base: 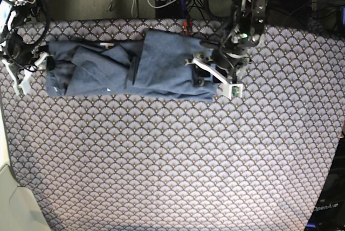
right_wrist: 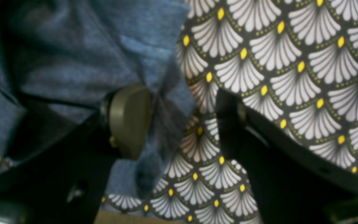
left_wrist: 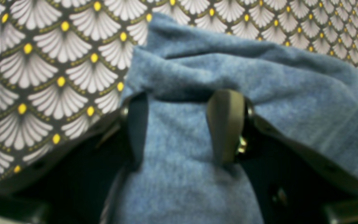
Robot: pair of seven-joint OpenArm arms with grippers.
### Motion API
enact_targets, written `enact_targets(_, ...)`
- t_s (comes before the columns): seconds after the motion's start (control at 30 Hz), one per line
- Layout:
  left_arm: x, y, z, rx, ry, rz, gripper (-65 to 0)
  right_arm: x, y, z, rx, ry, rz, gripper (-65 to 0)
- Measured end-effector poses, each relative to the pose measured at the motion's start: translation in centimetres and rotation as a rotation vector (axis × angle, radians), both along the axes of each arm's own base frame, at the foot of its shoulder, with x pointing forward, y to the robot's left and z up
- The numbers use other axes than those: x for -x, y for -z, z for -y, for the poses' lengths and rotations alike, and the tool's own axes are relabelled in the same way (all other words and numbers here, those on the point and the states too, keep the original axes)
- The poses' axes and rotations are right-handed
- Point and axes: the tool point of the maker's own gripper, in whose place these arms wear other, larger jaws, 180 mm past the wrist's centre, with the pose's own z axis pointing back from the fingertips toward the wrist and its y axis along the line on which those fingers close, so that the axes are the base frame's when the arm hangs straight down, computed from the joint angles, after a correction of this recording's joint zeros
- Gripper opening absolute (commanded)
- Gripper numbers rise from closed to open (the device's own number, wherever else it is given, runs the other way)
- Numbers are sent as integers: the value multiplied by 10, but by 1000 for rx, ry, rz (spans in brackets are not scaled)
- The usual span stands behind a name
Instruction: Fold the T-shirt properly
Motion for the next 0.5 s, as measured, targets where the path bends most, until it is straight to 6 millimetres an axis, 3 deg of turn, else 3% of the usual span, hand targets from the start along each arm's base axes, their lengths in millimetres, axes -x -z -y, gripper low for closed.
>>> enact_targets(0.5,1,-6,0,3,-1,11,-318,-4,5,-17,-44,13,29,-275)
